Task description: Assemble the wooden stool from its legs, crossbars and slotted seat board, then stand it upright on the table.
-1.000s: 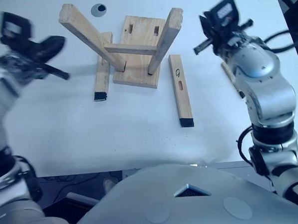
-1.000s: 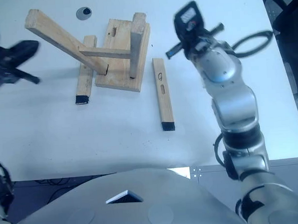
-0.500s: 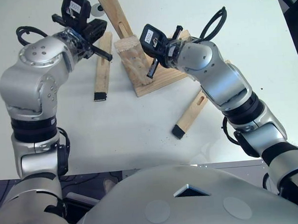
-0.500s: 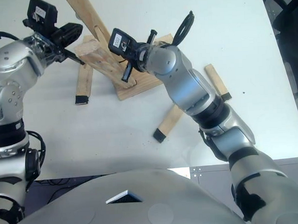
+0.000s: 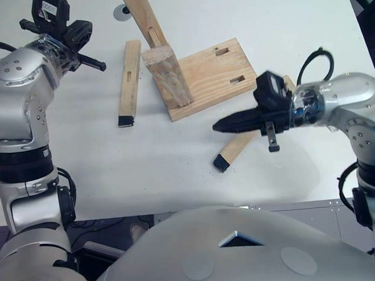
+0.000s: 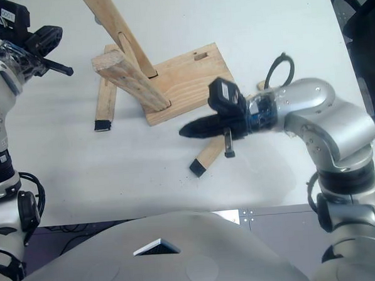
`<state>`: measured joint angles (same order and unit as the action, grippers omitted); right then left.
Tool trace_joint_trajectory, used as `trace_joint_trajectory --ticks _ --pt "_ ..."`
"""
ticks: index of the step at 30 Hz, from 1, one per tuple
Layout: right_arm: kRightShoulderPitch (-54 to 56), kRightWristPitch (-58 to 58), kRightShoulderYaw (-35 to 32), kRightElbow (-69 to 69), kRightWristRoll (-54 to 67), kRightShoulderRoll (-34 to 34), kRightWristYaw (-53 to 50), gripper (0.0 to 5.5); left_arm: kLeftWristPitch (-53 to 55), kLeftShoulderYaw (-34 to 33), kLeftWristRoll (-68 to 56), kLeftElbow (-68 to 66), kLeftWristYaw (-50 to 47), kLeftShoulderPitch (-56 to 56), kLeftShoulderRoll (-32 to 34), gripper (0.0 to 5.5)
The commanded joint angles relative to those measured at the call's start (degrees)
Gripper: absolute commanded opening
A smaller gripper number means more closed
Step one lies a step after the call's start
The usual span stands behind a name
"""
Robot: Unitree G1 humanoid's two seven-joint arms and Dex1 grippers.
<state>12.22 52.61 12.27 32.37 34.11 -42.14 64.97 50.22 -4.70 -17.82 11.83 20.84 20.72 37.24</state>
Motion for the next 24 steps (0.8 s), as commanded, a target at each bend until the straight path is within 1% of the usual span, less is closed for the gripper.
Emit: trace_joint_trajectory --ticks 1,3,5,8,14,17,20,24 --pt "-2.9 -6.3 6.6 -5.3 -6.9 -5.6 2.6 0.03 -0.4 0.3 0.9 -0.3 0.7 0.1 -0.2 0.0" --pt "-3.2 -9.9 10.1 -9.7 -11.6 -6.3 2.4 0.03 -0.5 0.7 1.3 -0.5 0.8 0.4 -0.4 0.0" --pt "-2.6 -12.0 12.1 -13.6 -14.9 -5.8 1.5 0.03 -0.6 1.2 1.6 -0.5 0.8 0.8 -0.9 0.0" --pt "-2.7 -16.7 14.8 -16.1 -19.5 -8.9 3.9 0.03 -0.7 1.6 1.9 -0.3 1.0 1.0 -1.5 0.0" --pt "0.6 -24.7 14.8 -23.1 -25.2 -13.8 8.5 0.03 -1.0 2.0 2.7 -0.3 0.7 1.1 -2.5 0.0" --pt "3.4 -29.6 14.4 -28.1 -27.7 -15.1 10.3 0.03 -1.3 2.0 3.1 -0.4 0.8 0.9 -2.9 0.0" --pt "5.8 -33.9 13.7 -32.6 -29.3 -14.4 11.8 0.03 -1.4 2.0 3.4 -0.5 0.8 0.8 -3.3 0.0" --pt "9.2 -38.4 12.7 -37.8 -32.0 -12.8 11.3 0.03 -2.1 2.0 3.7 -1.2 1.2 0.8 -3.7 0.0"
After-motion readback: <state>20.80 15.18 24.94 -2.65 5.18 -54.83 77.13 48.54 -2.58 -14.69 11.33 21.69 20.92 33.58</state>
